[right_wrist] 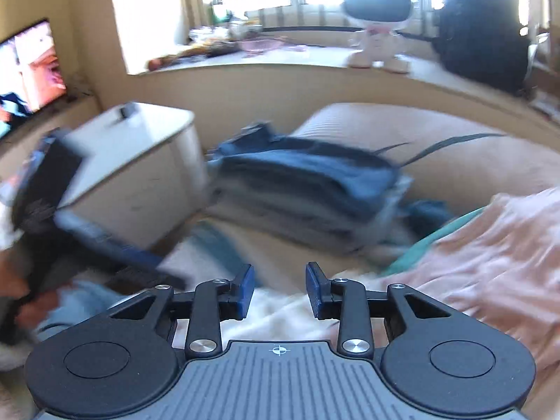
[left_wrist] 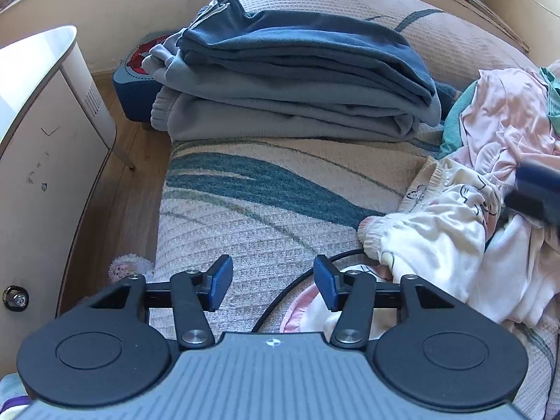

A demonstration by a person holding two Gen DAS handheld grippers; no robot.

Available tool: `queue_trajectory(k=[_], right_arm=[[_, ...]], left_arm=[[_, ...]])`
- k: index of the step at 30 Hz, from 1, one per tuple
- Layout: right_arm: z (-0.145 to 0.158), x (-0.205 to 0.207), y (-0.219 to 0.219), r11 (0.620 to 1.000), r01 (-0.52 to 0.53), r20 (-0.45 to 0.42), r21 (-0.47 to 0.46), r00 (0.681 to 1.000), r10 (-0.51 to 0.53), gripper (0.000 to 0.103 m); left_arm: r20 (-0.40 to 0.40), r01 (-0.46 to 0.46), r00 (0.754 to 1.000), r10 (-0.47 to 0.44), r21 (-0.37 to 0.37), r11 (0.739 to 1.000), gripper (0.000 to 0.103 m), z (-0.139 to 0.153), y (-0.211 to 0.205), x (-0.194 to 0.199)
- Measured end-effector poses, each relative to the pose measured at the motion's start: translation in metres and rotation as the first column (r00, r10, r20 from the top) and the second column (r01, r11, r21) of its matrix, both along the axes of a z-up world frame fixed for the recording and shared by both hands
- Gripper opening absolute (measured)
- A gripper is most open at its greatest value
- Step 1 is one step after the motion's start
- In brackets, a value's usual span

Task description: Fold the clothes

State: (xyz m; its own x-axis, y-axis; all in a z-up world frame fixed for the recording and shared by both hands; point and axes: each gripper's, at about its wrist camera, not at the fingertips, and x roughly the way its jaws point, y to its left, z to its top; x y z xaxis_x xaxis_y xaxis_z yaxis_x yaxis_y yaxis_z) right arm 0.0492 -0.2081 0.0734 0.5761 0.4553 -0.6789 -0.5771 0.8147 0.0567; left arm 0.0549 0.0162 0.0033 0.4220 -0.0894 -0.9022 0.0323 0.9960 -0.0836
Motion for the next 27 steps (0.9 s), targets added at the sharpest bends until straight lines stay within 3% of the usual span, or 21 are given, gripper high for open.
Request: queue_trajectory(k=[4,10,12,17,22,25,27], right_arm=[[-0.027,0.038,-0.003,0.995,0.023,-0.046,-0.094,0.999,-0.028,0.033],[-0.070,0.058,0.001,0.982,0.007,-0.130,-0.190,0.991,-0.033,0.030],[-0.074,0.055,0.001,0.982,-0.003,-0.142,-0.190,0.990,-0.025,0.006],[-0.052,0.036,0.002,0.995,-0.036,-0.124,-0.096,0.992,0.024,0.002],[-0.037,0.012,0.017,0.991,-0.123,-0.164,0.054,0.978,0.130,0.002],[-0.040,-0.008,0.031,0.980,-0.166,-0.181,0.107,0.966,0.184,0.002],[-0.044,-0.020,0.039,0.973,-0.187,-0.191,0.135,0.959,0.210,0.002]], left_arm=[[-0.007,-0.005,1.000,0.005,0.001,1.000,0.054,-0.001,0.000,0.001],[-0.014,0.005,1.000,-0.005,0.002,1.000,0.055,-0.001,-0.002,0.001],[-0.013,0.010,1.000,-0.010,0.002,1.000,0.055,-0.001,-0.002,0.001],[0.005,-0.001,1.000,0.001,-0.038,0.999,0.058,0.005,0.001,0.003],[0.060,-0.039,0.997,0.047,-0.130,0.991,0.070,0.022,0.012,0.001],[0.040,-0.037,0.998,0.045,-0.185,0.982,0.068,0.020,0.012,0.001],[-0.003,-0.022,1.000,0.022,-0.214,0.977,0.057,0.013,0.007,0.002]])
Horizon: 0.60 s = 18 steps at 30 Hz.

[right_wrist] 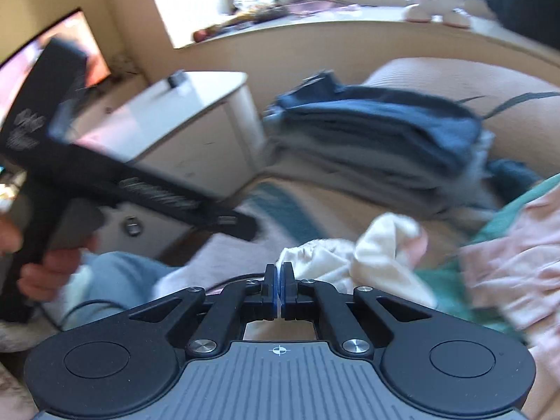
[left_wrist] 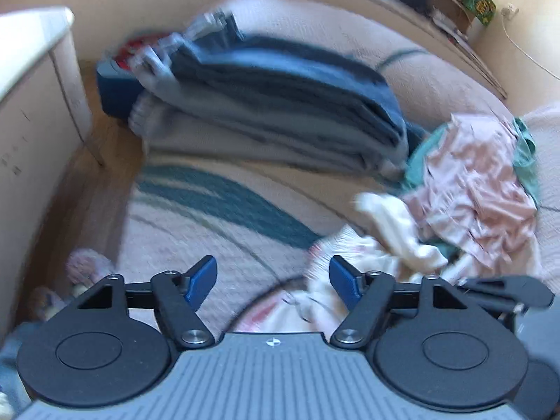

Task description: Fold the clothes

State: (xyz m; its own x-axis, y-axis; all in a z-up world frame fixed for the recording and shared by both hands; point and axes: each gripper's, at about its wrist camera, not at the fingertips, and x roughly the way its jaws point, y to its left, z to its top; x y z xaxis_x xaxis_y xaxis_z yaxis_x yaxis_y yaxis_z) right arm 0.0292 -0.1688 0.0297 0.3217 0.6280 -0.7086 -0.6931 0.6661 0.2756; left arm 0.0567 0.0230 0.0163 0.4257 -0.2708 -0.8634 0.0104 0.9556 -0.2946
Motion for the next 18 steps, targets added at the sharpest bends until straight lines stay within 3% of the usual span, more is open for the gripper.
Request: queue_trajectory(k=[3,7,11,13,15,18], right_arm=[[-0.005,-0.013,0.006,1.000,-0.012,-0.009,0.009,1.000,0.012,0.002],[-0.004,-0.018,0.001,0.999,0.008,-0.022,0.045,1.000,-0.007,0.002],[0.004,-0.018,-0.002,0.997,0.017,0.013,0.074,1.000,-0.018,0.002],[0.007,-0.019,-0.002,0.996,0.012,0.022,0.093,1.000,-0.014,0.002],[0.011,-0.020,0.001,0.993,-0.006,0.027,0.116,1.000,0.003,0.002],[0.016,-0.026,0.009,0.993,-0.045,0.055,0.106,0.998,0.039,0.002]], left_arm=[[-0.112,0.008,0.994,-0.015,-0.069,0.998,0.032,-0.022,-0.006,0.003],[-0.202,-0.055,0.979,0.018,-0.175,0.983,0.027,-0.038,0.004,0.002],[-0.204,-0.093,0.978,0.035,-0.286,0.954,0.029,-0.031,0.016,-0.003],[-0.196,-0.117,0.979,0.055,-0.322,0.939,0.037,-0.026,0.021,-0.006],[-0.188,-0.135,0.979,0.075,-0.329,0.935,0.053,-0.021,0.024,-0.008],[-0.190,-0.151,0.978,0.085,-0.364,0.919,0.056,-0.017,0.027,-0.013]])
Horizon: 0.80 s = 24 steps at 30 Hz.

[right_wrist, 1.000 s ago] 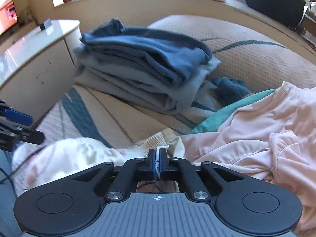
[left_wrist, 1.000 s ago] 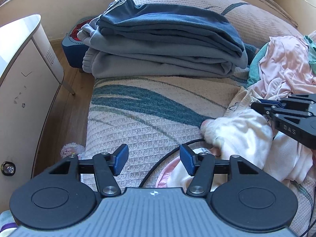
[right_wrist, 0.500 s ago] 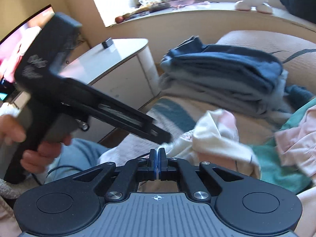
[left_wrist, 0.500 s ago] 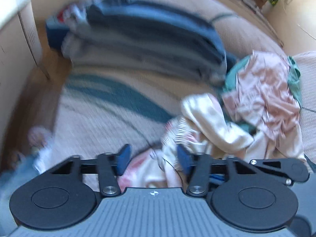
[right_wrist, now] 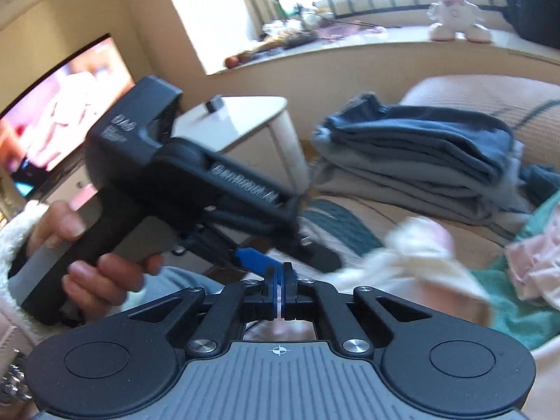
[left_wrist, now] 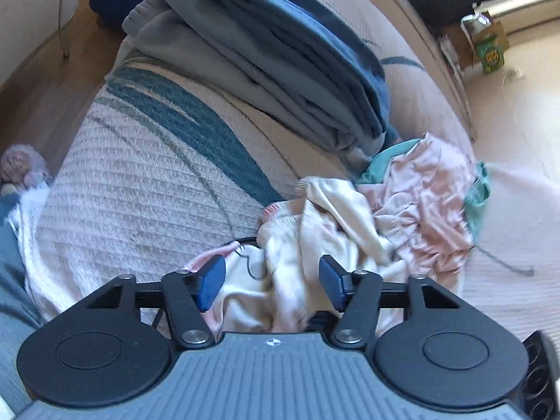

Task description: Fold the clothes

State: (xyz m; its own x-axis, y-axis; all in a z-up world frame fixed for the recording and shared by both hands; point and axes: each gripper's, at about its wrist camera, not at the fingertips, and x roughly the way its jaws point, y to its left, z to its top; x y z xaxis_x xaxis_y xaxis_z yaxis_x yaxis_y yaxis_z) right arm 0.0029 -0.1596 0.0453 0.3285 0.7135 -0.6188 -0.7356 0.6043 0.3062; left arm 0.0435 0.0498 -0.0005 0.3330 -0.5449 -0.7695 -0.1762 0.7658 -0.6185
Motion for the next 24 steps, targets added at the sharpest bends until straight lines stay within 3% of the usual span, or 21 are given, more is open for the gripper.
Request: queue_trajectory(k=[5,8,16,18,22,24], right_arm=[[-0.006,-0.002,0.000,0.999,-0.003,-0.007,-0.032,1.000,0.003,0.002],[-0.006,-0.004,-0.007,0.997,0.013,-0.004,-0.070,1.000,-0.013,0.009],[0.009,0.012,-0.037,0.984,0.137,0.062,-0.112,0.989,-0.131,0.013],[0.011,0.021,-0.039,0.975,0.175,0.094,-0.135,0.982,-0.163,0.021],[0.011,0.038,-0.037,0.962,0.213,0.136,-0.173,0.972,-0.191,0.023],[0.006,0.049,-0.033,0.954,0.218,0.140,-0.204,0.971,-0.191,0.037]], left_arm=[[0.006,0.037,0.999,-0.038,0.072,0.997,0.051,0.005,-0.010,0.002],[-0.018,0.032,0.999,-0.031,0.059,0.998,0.050,-0.003,-0.006,0.003],[0.006,-0.008,1.000,0.008,0.092,0.996,0.050,0.002,0.005,0.004],[0.005,-0.006,1.000,0.006,0.098,0.995,0.050,0.002,0.005,0.004],[0.000,0.010,1.000,-0.010,0.101,0.995,0.050,0.000,0.002,0.003],[-0.001,0.014,1.000,-0.014,0.101,0.995,0.051,-0.001,0.000,0.003]])
